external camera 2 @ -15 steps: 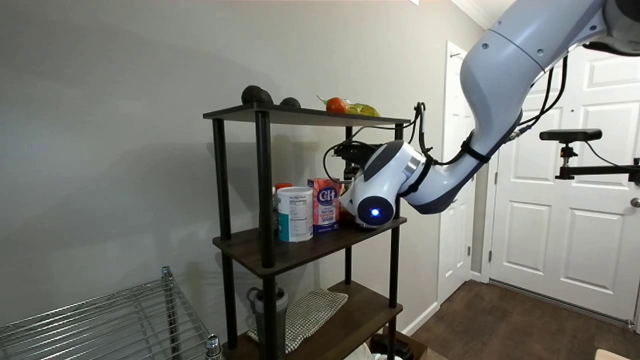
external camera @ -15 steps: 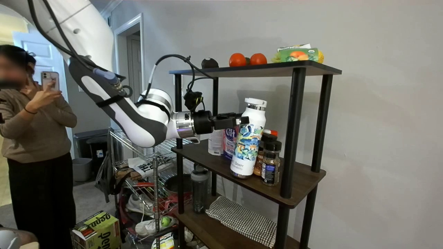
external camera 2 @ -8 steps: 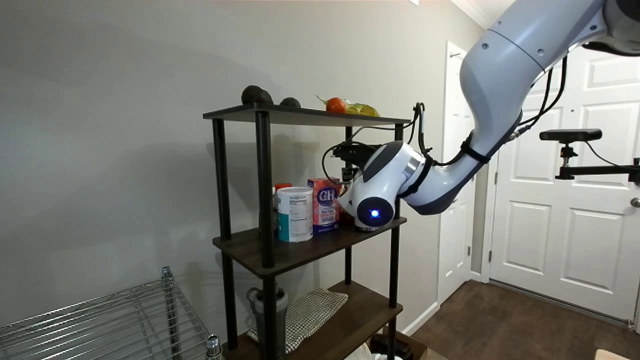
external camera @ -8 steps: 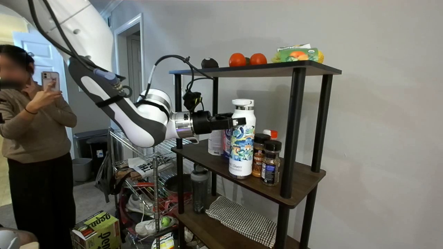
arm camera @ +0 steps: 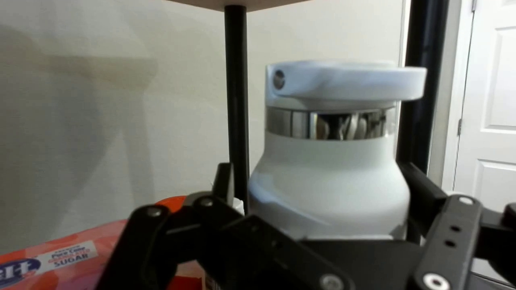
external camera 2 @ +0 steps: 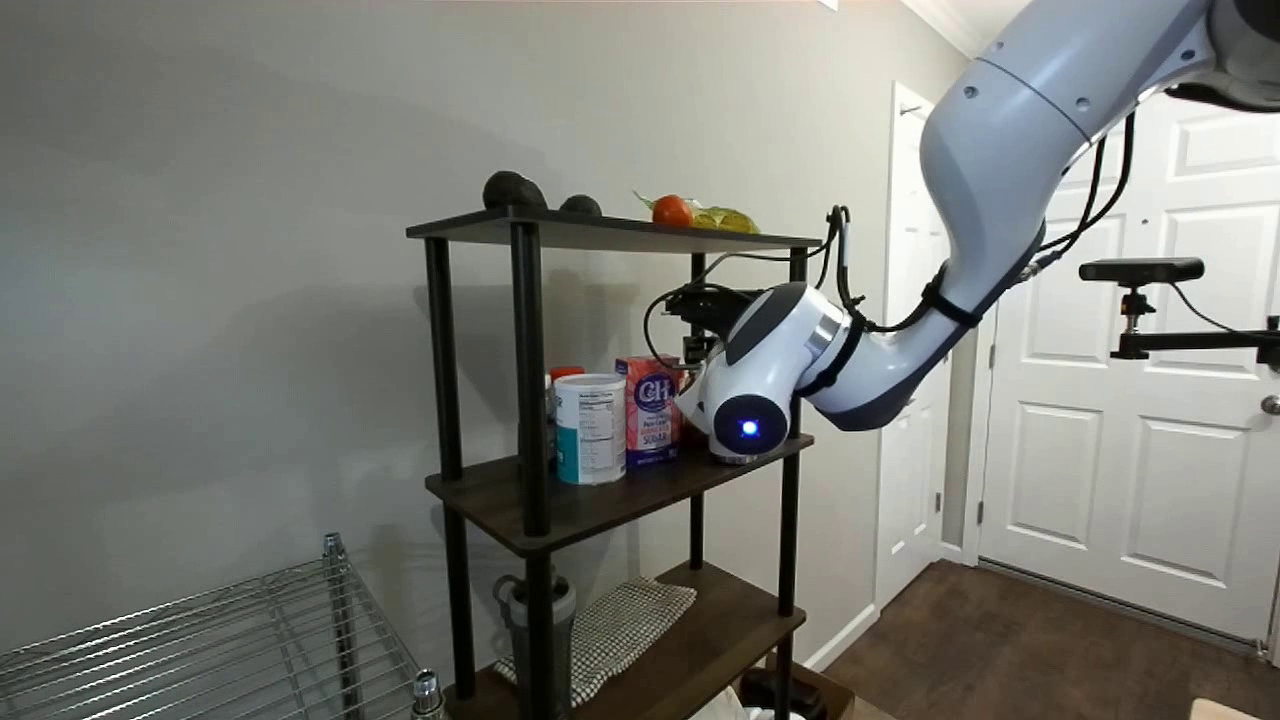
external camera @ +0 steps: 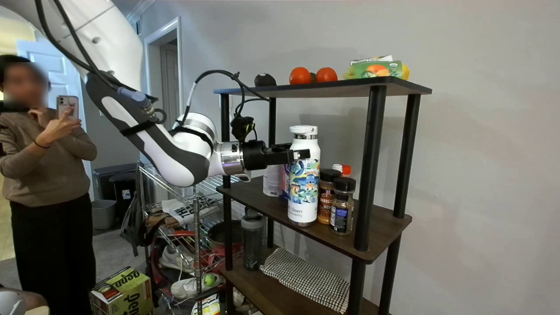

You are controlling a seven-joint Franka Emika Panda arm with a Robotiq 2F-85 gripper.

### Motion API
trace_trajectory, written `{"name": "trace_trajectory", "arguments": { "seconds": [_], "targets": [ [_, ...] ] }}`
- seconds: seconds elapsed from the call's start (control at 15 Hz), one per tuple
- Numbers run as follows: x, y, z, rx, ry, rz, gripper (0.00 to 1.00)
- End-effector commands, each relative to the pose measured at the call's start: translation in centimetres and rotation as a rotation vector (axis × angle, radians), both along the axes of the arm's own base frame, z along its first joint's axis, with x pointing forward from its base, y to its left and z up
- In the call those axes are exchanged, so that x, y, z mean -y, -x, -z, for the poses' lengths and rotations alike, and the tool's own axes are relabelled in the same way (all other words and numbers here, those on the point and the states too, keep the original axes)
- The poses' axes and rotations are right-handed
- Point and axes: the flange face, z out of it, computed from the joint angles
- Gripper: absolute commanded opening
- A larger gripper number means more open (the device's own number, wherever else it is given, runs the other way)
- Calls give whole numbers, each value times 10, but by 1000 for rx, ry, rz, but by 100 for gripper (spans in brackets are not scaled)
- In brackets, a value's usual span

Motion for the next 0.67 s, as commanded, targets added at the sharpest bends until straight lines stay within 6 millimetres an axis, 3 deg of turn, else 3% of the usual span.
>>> {"name": "trace_trajectory", "arguments": {
  "seconds": [0.0,0.6],
  "targets": [
    [-10,26,-7,-32,3,15,100],
    [-40,72,-8,-66,23,-45,100]
  ]
}}
